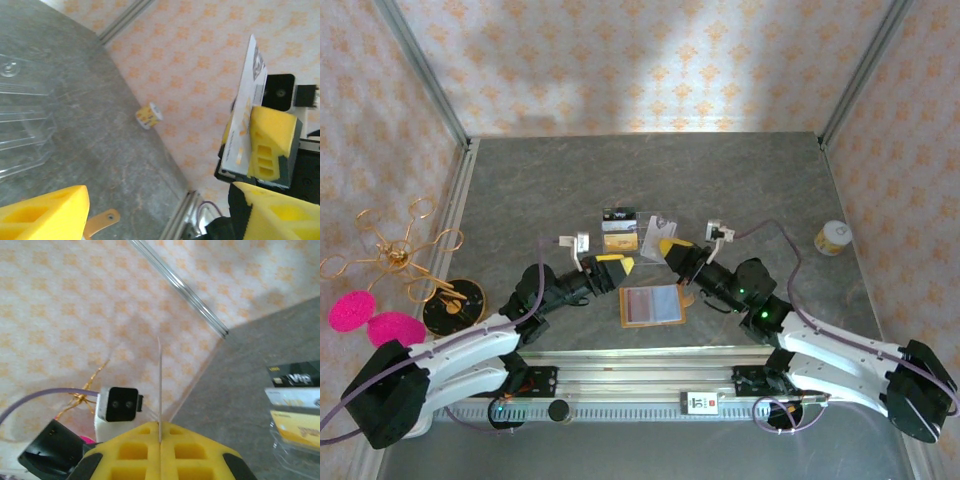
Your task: Take the credit cards out of the card holder
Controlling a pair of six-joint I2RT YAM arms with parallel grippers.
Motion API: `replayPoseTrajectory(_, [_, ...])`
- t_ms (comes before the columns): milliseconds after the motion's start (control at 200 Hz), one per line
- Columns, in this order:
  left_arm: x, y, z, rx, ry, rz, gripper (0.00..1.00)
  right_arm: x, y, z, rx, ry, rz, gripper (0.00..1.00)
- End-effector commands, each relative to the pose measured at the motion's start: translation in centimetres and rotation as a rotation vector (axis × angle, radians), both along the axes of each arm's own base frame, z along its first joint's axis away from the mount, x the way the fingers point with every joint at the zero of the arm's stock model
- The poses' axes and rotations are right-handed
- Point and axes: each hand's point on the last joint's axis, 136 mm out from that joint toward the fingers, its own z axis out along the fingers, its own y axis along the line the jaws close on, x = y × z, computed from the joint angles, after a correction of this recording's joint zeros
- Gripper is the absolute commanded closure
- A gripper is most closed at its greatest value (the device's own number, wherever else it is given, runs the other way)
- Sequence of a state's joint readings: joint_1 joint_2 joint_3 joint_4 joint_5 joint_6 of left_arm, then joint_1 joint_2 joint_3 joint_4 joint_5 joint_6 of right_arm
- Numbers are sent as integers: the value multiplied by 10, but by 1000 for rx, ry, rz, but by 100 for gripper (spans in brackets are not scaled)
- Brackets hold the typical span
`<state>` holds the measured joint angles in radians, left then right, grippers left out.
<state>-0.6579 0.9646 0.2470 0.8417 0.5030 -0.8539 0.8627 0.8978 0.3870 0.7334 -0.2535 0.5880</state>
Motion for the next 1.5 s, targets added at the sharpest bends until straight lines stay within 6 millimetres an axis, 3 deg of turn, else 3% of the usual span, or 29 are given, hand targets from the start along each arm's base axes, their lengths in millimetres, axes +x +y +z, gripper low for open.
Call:
replayPoseTrajectory(0, [-12, 2, 43, -157, -121, -59, 34, -4, 2, 33, 125, -56, 41, 100])
replayPoseTrajectory(200, [-16, 5, 59, -252, -168, -73, 35, -4, 9, 41, 203, -36, 72, 100])
replayPoseTrajectory(501, [-11, 6, 74, -287, -201, -52, 46, -5, 26, 38, 189, -10, 94, 100])
replayPoseTrajectory(626, [-12, 4, 79, -292, -208, -62, 54, -4, 32, 37, 185, -3, 100, 100])
replayPoseTrajectory(846, [-15, 3, 81, -293, -217, -81, 76, 0, 41, 28, 148, 23, 99, 100])
replayPoseTrajectory(1091, [-14, 5, 83, -244, -239, -52, 74, -3, 49, 11, 104, 57, 140, 100])
replayPoseTrajectory(1382, [-11, 0, 82, -179, -246, -54, 100, -6, 52, 3, 73, 72, 157, 100])
replayPoseTrajectory(1432, [-9, -4, 82, -142, -251, -64, 100, -6, 51, 0, 53, 80, 158, 90])
replayPoseTrajectory(1492, [-5, -7, 80, -65, -257, -54, 100, -6, 45, -4, 22, 87, 142, 71])
